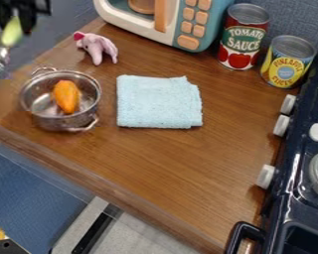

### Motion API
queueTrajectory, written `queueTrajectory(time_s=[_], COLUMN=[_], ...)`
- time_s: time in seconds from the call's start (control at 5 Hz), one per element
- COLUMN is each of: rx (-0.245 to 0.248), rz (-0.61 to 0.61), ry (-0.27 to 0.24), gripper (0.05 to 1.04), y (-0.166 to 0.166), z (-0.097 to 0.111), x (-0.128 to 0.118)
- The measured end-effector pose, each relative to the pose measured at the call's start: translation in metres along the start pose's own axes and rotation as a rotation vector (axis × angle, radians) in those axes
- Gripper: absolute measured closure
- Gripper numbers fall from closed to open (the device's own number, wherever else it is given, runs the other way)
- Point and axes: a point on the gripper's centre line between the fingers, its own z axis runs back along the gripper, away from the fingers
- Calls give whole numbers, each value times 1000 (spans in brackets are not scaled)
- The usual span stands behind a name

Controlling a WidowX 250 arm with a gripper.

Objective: Repositioned the green spoon of the left side of the table

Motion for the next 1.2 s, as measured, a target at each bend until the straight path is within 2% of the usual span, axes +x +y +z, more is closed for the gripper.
queueTrajectory(time_s=[0.2,0.4,0.6,0.8,1.0,1.2], rx=[48,145,191,217,221,177], rz=[111,295,513,646,746,813], ry=[-87,-204,-314,-348,-357,-352], gripper=[690,690,690,690,690,690], y=[11,18,14,19,19,7], z=[11,16,16,6,-11,-25], x=[19,36,56,68,83,92])
